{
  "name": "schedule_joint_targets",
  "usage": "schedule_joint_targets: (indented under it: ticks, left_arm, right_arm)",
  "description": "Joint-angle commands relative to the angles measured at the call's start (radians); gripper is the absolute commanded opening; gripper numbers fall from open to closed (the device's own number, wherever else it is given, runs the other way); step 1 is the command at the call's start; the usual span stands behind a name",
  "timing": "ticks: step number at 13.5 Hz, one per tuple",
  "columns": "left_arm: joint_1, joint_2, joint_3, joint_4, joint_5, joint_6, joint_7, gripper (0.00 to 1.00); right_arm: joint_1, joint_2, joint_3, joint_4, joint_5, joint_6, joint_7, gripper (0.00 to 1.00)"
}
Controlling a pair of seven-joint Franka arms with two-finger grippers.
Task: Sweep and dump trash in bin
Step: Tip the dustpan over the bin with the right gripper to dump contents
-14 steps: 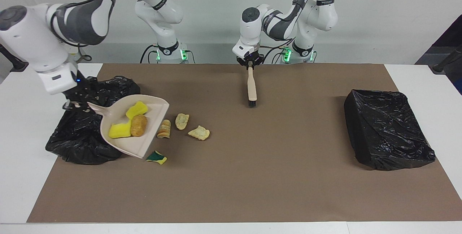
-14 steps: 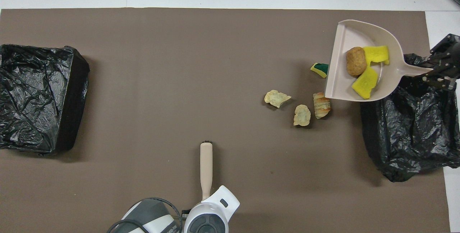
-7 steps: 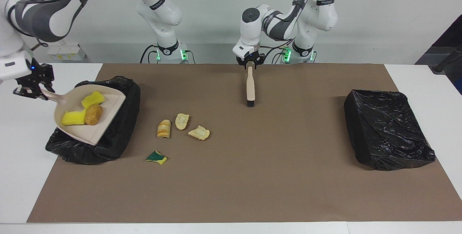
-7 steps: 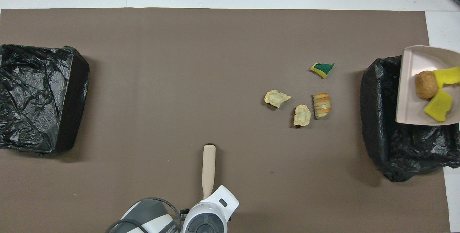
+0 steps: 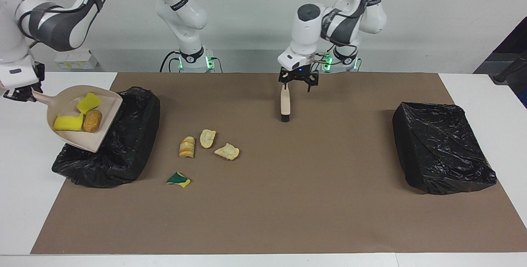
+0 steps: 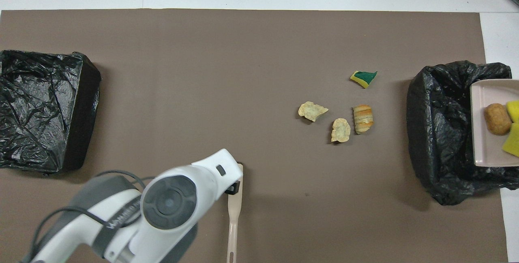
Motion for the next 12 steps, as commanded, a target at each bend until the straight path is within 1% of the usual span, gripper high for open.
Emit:
schedule_joint_targets:
  ticks: [1, 2, 3, 4, 5, 7, 9, 12]
  left_arm:
    - [0.116, 0.047, -0.010, 0.241, 0.021, -0.210, 0.181, 1.00]
    - [0.162, 0.059, -0.010, 0.324, 0.021, -0.274, 0.227, 1.00]
    - [0.200, 0.061, -0.008, 0.384, 0.024, -0.313, 0.267, 1.00]
    - [0.253, 0.058, -0.007, 0.430, 0.025, -0.331, 0.305, 1.00]
    - [0.292, 0.047, -0.004, 0.451, 0.019, -0.362, 0.345, 1.00]
    - [0.340, 0.048, 0.002, 0.548, 0.024, -0.451, 0.423, 1.00]
    - [0.404, 0.067, 0.002, 0.643, 0.018, -0.523, 0.480, 1.00]
    - [0.444, 0.090, 0.009, 0.700, 0.016, -0.565, 0.526, 1.00]
  right_arm:
    - [0.034, -0.127, 0.007, -0.199, -0.111, 0.055, 0.108, 0.00]
    - [0.072, -0.151, 0.007, -0.235, -0.174, 0.055, 0.154, 0.00]
    - [0.085, -0.171, 0.008, -0.252, -0.222, 0.051, 0.181, 0.00]
    - [0.091, -0.182, 0.007, -0.252, -0.251, 0.043, 0.182, 0.00]
    - [0.090, -0.194, 0.008, -0.252, -0.288, 0.040, 0.181, 0.00]
    - [0.091, -0.220, 0.008, -0.264, -0.366, 0.037, 0.178, 0.00]
    - [0.091, -0.248, 0.007, -0.287, -0.394, 0.034, 0.176, 0.00]
    - [0.093, -0.282, 0.016, -0.328, -0.406, 0.021, 0.184, 0.00]
